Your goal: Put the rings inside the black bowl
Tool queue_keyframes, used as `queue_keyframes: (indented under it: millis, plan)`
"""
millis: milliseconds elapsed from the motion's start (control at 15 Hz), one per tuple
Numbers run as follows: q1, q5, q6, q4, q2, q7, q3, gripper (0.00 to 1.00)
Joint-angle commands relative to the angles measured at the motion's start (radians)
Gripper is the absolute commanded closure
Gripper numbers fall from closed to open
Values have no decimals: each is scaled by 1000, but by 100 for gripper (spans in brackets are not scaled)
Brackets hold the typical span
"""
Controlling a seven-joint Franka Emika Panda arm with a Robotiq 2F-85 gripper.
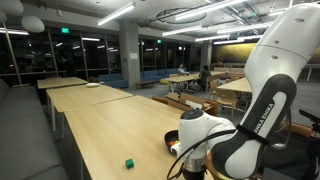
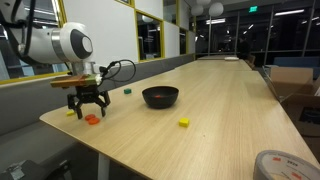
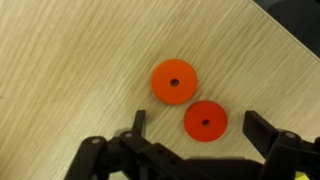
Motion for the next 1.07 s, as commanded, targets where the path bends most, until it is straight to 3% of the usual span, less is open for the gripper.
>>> queue_keyframes:
  millis: [0,667,733,800,1000]
  plan:
    - [9,-28,56,-42,-35,37,-1,0]
    - [13,-55,141,-67,-35,70,-11,0]
    - [13,-62,144,-69,-36,76,-14,25]
    - [13,-68,143,-69,-37,80,-15,28]
    - [11,-76,138,-69,-47,91,-16,51]
